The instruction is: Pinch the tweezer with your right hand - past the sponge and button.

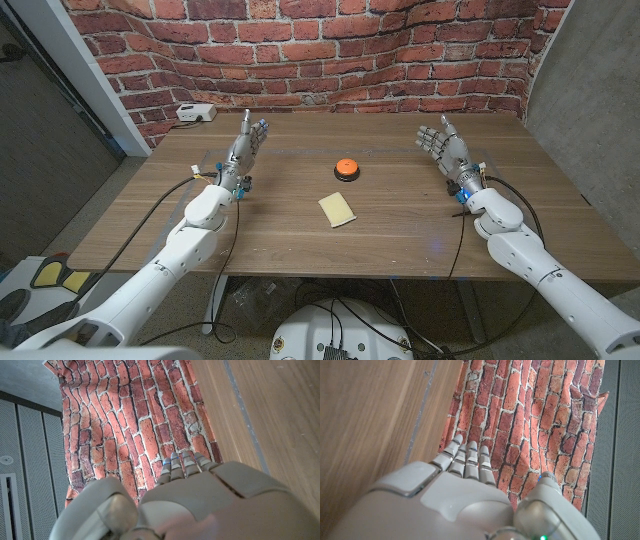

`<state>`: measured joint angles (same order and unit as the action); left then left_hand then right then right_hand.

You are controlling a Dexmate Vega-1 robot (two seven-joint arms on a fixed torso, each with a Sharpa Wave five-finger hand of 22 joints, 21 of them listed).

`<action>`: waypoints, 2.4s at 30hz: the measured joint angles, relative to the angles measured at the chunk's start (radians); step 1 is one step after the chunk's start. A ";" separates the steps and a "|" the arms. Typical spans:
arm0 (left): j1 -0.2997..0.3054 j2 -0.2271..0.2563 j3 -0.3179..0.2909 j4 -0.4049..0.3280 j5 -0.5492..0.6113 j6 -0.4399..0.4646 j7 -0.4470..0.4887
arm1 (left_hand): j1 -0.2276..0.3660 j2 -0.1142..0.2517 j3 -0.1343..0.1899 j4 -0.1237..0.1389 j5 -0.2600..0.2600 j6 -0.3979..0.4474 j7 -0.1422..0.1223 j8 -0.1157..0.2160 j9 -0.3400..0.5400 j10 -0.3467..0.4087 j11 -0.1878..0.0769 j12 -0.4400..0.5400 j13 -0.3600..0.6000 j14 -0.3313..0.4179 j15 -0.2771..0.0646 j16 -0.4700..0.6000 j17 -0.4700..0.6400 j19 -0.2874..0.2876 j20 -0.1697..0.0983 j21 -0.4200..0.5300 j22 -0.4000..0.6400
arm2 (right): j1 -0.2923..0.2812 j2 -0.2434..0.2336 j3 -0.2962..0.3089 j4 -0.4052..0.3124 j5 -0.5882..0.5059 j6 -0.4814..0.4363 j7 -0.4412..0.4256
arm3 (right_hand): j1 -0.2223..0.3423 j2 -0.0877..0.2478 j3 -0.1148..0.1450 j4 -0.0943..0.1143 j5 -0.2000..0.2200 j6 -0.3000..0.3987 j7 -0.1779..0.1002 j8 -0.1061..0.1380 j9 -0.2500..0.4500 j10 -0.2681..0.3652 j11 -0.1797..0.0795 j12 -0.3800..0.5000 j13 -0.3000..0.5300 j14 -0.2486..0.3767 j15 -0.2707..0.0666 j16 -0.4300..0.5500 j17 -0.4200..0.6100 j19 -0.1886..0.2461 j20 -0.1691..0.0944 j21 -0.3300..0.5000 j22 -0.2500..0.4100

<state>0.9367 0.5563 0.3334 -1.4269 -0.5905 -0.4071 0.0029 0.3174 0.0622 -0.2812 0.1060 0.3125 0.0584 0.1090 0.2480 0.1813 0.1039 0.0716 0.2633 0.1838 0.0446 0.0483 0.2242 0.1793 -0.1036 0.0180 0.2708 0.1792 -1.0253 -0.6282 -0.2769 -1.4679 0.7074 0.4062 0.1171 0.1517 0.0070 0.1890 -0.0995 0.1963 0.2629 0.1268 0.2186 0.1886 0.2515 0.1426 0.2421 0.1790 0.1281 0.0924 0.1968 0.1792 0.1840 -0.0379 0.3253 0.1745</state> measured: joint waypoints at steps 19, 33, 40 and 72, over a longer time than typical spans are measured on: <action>0.061 -0.009 0.001 -0.074 0.021 -0.003 0.066 | 0.028 0.007 -0.004 -0.004 0.000 0.048 0.001 0.004 0.002 0.048 0.002 0.000 0.000 0.045 0.005 0.000 0.000 0.049 -0.012 0.004 0.000 | -0.136 -0.085 0.085 -0.092 0.021 0.043 0.012 | 0.023 0.006 0.006 -0.006 0.000 0.019 -0.018 0.000 0.000 0.029 -0.008 0.003 0.000 0.029 -0.008 0.000 0.000 0.030 -0.002 -0.004 0.000; 0.086 -0.007 -0.010 -0.087 0.046 -0.025 0.094 | 0.078 0.028 -0.007 -0.015 -0.008 0.212 -0.005 0.019 0.003 0.214 0.000 0.015 0.000 0.205 -0.013 0.011 0.000 0.251 0.013 0.045 -0.003 | -0.267 -0.133 0.168 -0.178 -0.015 0.074 -0.039 | 0.032 0.013 0.013 -0.012 0.000 0.051 -0.038 0.008 0.005 0.057 -0.015 0.010 0.005 0.048 -0.016 0.000 0.000 0.055 -0.002 -0.009 0.000; 0.096 -0.004 -0.013 -0.105 0.067 -0.025 0.116 | 0.092 0.021 -0.007 -0.015 -0.008 0.212 -0.005 0.014 0.003 0.210 -0.004 0.007 0.004 0.205 -0.013 0.004 0.000 0.234 0.031 0.034 -0.003 | -0.331 -0.148 0.212 -0.211 -0.037 0.088 -0.061 | 0.041 0.014 0.016 -0.015 0.000 0.051 -0.038 0.008 0.005 0.057 -0.015 0.010 0.005 0.048 -0.016 0.000 0.000 0.055 -0.002 -0.009 0.000; 0.123 0.038 -0.030 -0.178 0.092 0.030 0.152 | 0.112 0.041 -0.002 -0.019 -0.008 0.195 -0.003 -0.009 0.002 0.196 0.010 -0.016 0.005 0.182 0.000 -0.017 0.000 0.225 0.007 0.013 -0.002 | -0.544 -0.115 0.402 -0.302 -0.273 0.117 -0.189 | 0.083 0.030 0.032 -0.032 -0.008 0.072 -0.050 0.008 0.005 0.093 -0.040 0.013 0.005 0.101 -0.034 0.000 -0.003 0.109 -0.002 -0.009 0.000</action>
<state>1.0595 0.5942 0.3029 -1.6049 -0.4984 -0.3775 0.1547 0.4293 0.1035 -0.2837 0.0867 0.3040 0.2535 0.1058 0.2391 0.1838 0.2996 0.0819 0.2475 0.1886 0.2263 0.0483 0.2068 0.1791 0.1210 0.0246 0.2842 0.1768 -1.5692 -0.7429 0.1249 -1.7700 0.4342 0.5229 -0.0717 0.2348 0.0374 0.2210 -0.1311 0.1885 0.3347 0.0766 0.2266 0.1933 0.3442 0.1030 0.2554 0.1840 0.2289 0.0585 0.1968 0.1767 0.2928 -0.0394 0.3166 0.1743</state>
